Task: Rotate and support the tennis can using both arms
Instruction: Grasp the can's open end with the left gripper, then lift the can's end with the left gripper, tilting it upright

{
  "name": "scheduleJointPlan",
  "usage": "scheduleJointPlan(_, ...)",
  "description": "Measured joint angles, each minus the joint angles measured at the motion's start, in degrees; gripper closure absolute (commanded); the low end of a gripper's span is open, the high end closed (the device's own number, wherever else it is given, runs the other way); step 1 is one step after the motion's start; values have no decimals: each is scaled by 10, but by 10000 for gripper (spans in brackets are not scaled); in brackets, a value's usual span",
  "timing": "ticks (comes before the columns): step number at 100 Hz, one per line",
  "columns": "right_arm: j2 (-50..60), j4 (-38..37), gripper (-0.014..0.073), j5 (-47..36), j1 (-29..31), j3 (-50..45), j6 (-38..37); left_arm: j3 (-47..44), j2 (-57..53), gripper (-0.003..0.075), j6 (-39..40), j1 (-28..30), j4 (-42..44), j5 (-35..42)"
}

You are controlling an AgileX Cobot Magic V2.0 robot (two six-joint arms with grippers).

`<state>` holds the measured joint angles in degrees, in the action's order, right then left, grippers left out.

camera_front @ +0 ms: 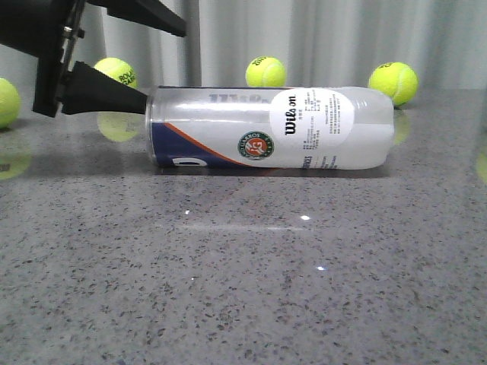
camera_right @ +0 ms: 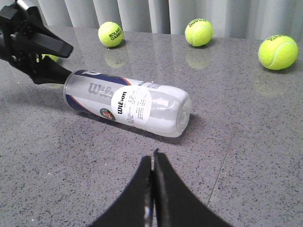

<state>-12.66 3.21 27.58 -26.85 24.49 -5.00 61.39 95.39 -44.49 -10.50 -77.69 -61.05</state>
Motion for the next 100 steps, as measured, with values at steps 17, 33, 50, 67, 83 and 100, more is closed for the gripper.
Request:
scheduleJointPlan(17,0,0,650,0,0,0,0,13,26,241,0,-19,-8,-2)
scheduleJointPlan(33,0,0,650,0,0,0,0,14,40,378,0,-23,-14,-20)
scheduleJointPlan(50,0,0,650,0,0,0,0,14,41,531,-22,-23,-32,-43)
scheduleJointPlan(67,0,0,650,0,0,0,0,14,41,653,-27,-23,-54,-58)
scheduleJointPlan(83,0,0,650,0,0,0,0,14,41,741,-39,-23,-80,-63)
scheduleJointPlan(100,0,0,650,0,0,0,0,14,35,741,-63,-23,-101,-64)
